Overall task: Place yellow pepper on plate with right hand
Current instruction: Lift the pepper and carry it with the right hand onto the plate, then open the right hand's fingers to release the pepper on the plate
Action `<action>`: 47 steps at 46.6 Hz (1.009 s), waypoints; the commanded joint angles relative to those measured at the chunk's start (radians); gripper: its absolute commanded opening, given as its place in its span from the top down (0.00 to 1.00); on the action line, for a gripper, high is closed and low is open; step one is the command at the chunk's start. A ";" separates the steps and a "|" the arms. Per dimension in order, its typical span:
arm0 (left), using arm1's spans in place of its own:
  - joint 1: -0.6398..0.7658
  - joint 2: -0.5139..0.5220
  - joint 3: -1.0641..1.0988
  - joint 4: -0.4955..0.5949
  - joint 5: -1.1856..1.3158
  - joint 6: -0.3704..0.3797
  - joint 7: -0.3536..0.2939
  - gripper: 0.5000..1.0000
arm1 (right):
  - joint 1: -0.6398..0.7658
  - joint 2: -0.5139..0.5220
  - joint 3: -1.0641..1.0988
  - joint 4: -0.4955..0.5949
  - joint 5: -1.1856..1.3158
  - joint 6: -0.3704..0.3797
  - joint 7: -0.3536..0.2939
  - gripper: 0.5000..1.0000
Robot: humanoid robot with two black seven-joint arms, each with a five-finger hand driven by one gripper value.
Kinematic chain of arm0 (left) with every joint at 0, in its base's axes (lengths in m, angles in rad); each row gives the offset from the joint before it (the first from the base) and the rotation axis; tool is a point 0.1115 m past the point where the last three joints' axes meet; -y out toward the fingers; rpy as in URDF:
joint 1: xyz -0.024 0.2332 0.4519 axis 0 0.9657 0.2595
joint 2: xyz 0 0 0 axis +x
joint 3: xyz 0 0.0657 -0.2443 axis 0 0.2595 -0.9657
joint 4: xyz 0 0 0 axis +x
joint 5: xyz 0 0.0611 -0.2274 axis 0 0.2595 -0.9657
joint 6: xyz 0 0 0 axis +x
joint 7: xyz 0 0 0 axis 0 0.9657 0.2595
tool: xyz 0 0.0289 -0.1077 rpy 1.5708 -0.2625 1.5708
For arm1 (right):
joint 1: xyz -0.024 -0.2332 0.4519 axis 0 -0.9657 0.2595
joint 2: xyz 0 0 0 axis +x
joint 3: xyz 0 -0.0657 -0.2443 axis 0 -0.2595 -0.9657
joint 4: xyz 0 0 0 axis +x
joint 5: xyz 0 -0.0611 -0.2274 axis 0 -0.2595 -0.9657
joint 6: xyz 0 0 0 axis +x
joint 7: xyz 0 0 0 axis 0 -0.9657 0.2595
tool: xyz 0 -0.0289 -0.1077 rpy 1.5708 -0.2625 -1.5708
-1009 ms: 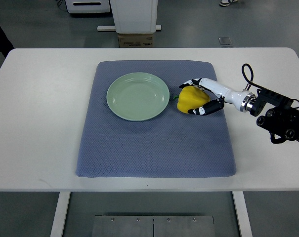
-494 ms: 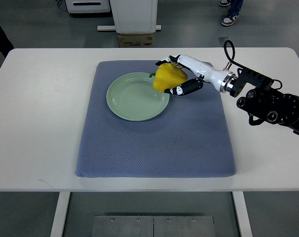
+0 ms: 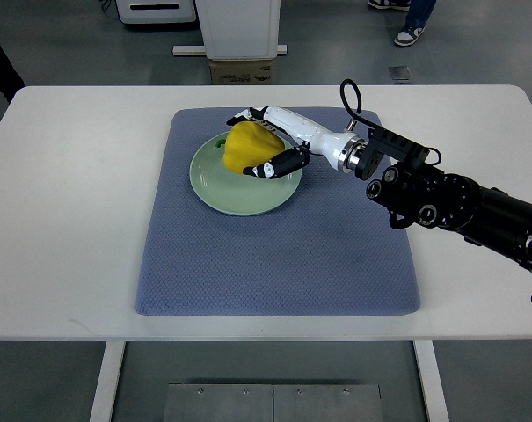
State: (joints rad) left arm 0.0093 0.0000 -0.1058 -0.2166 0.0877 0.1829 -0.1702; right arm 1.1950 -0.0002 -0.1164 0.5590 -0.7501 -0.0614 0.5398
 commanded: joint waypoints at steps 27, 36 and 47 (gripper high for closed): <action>0.000 0.000 0.000 0.000 0.000 0.000 0.000 0.00 | -0.048 0.000 -0.005 -0.001 -0.012 -0.001 0.006 1.00; 0.000 0.000 0.000 0.000 0.000 0.000 0.000 0.00 | -0.064 0.000 -0.008 0.002 -0.014 -0.001 0.006 1.00; 0.000 0.000 0.000 0.000 0.000 0.001 0.000 0.00 | -0.072 0.000 -0.008 0.002 -0.012 -0.001 -0.006 1.00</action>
State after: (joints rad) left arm 0.0091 0.0000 -0.1059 -0.2167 0.0874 0.1826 -0.1702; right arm 1.1229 0.0000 -0.1259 0.5616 -0.7647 -0.0625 0.5368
